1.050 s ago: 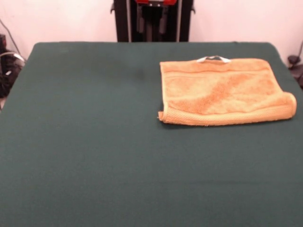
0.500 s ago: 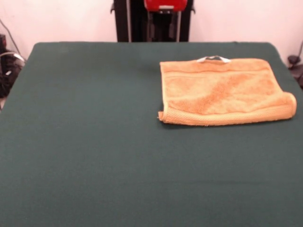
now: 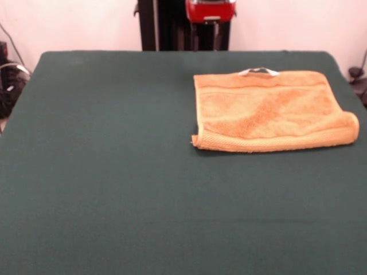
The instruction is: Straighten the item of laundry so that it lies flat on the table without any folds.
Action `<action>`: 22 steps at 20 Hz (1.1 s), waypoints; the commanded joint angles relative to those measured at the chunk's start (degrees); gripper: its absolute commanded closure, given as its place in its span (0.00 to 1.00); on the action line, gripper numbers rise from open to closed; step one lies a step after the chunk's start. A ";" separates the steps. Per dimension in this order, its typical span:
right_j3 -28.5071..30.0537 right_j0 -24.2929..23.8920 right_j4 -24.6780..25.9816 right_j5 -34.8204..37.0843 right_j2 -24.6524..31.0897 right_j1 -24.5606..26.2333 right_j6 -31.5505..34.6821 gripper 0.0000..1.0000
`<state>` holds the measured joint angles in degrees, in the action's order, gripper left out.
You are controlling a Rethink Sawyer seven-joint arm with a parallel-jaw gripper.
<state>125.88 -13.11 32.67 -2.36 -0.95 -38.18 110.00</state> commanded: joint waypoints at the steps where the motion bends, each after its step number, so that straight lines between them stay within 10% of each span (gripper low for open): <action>1: -3.91 2.09 -5.71 -1.83 3.38 1.00 10.19 0.00; 22: -5.58 7.18 -12.16 -6.46 2.05 3.52 10.90 0.00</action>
<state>125.72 -7.62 25.23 -5.09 -1.36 -37.25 110.00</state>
